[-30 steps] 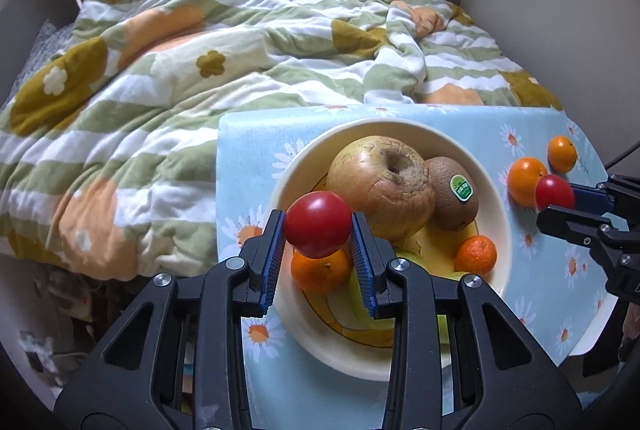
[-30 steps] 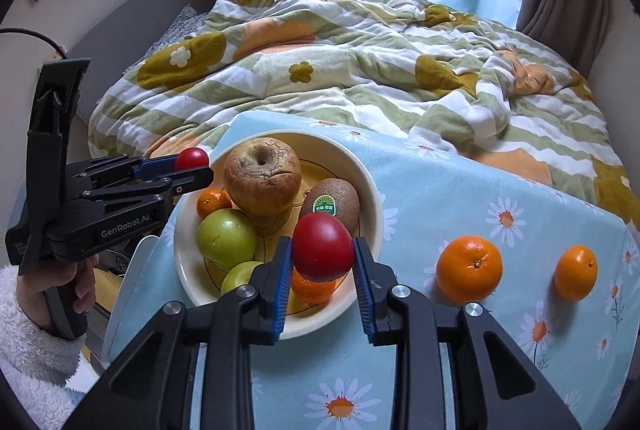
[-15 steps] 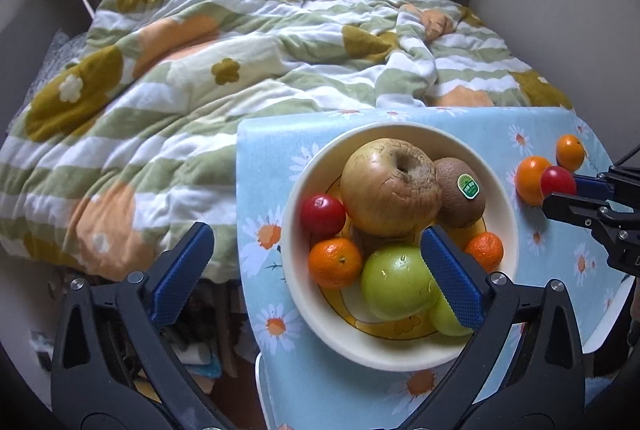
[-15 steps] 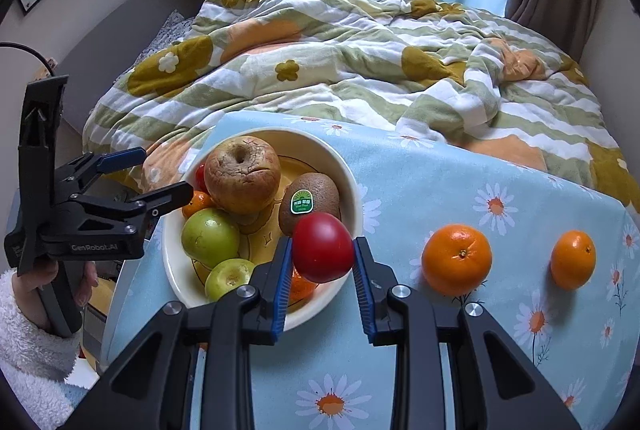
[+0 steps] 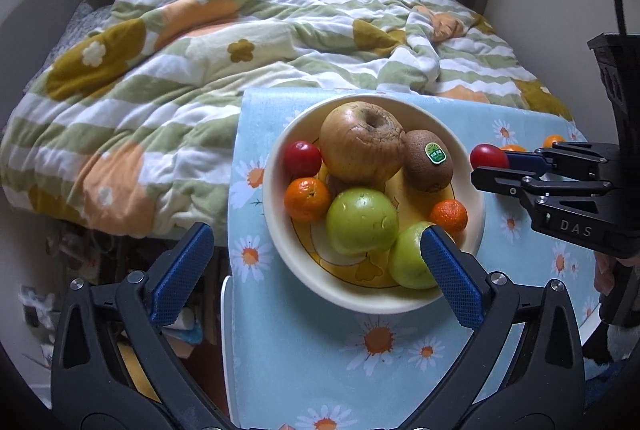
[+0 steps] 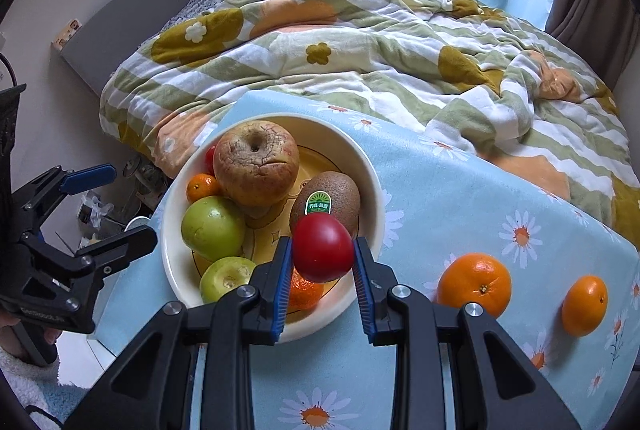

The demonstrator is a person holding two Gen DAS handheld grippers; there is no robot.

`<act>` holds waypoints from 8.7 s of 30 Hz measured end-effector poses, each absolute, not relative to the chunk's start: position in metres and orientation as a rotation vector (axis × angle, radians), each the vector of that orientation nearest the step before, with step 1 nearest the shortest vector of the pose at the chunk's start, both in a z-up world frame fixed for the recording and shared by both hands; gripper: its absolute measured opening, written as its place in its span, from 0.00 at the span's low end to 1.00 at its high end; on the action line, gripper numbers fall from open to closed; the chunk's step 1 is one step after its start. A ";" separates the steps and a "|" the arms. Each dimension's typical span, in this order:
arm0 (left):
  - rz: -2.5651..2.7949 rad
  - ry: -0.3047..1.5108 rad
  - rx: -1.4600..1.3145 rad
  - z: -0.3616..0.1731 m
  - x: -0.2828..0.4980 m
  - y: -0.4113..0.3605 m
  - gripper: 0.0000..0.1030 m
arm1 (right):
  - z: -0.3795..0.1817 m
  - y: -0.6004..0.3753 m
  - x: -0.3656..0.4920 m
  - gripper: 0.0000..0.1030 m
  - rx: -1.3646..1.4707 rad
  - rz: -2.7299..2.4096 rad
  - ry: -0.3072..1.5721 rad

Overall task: Organize fruits
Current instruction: 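Place both red tomatoes into the bowl and open both tools, then grasp an orange with the left tool while the right tool grasps another orange, then lower the left tool's orange into the bowl and open it, then set the right tool's orange on top of the bowl fruit and open it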

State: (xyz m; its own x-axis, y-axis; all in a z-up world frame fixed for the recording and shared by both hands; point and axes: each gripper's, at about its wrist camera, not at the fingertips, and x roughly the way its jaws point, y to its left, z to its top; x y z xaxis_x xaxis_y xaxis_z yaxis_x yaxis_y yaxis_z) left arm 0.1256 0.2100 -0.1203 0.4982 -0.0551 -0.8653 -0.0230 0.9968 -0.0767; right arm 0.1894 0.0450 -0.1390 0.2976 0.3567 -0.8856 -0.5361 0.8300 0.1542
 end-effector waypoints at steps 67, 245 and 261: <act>-0.017 0.929 -0.080 -0.084 0.148 -0.001 1.00 | -0.074 -0.197 0.159 1.00 -0.094 0.391 0.892; 0.020 0.959 -0.165 -0.134 0.125 0.193 1.00 | -0.156 0.054 0.261 0.83 -0.130 0.781 1.064; -0.078 0.901 -0.048 -0.088 0.096 0.182 1.00 | -0.087 0.023 0.197 0.83 -0.105 0.618 0.931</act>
State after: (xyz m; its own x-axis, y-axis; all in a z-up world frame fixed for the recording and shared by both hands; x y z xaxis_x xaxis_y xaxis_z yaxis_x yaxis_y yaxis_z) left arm 0.0957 0.1824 -0.0884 0.6184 -0.0875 -0.7810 0.0475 0.9961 -0.0740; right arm 0.1971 0.0231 -0.0871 0.4382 0.4520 -0.7770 -0.5401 0.8233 0.1743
